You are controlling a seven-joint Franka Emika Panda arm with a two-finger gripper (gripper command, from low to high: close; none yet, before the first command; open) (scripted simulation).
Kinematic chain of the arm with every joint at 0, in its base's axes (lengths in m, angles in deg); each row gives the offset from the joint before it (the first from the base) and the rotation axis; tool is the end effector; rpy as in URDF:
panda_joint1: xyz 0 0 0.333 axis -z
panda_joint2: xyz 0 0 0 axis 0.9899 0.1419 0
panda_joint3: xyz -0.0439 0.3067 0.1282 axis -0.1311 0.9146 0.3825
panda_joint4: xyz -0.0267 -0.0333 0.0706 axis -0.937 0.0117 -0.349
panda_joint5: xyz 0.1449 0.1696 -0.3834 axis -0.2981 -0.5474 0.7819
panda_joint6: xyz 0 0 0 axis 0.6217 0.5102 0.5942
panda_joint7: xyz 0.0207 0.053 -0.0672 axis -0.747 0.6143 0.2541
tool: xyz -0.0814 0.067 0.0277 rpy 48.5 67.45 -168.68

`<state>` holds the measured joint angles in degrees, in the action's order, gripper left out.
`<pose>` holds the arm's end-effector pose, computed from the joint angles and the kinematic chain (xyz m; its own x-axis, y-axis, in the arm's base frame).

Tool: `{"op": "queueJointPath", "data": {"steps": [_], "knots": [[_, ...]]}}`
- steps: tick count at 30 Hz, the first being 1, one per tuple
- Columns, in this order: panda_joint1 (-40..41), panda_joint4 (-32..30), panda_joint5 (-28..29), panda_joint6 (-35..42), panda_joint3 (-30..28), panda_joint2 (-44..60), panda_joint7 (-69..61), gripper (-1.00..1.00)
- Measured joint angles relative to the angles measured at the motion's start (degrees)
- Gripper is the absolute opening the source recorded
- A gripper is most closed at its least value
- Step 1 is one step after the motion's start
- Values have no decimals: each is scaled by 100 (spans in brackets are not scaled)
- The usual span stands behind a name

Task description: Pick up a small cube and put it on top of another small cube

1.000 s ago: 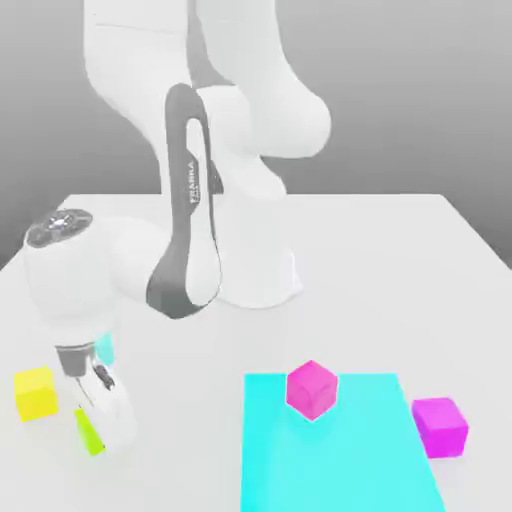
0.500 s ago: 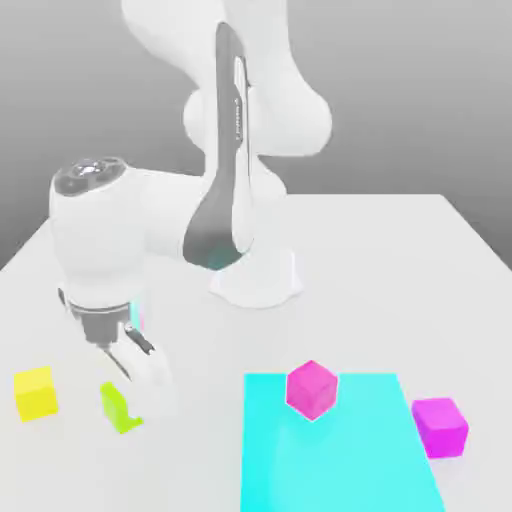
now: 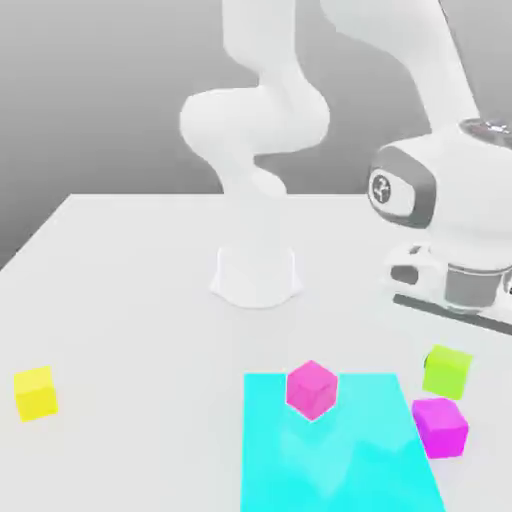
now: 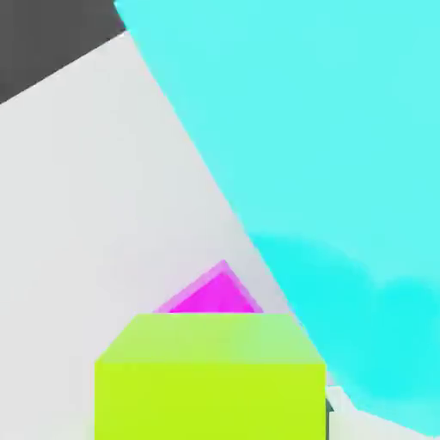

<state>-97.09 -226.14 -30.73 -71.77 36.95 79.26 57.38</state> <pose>0.4118 0.2507 0.1685 0.2447 -0.9696 -0.0006 -0.9696 -0.2447 -0.0035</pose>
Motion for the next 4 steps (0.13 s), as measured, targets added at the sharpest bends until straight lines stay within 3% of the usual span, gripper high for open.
{"op": "queueJointPath", "data": {"steps": [1,4], "knots": [[-73,12,128,-168,-89,190,101,100],[-73,12,128,-168,-89,190,101,100]]}}
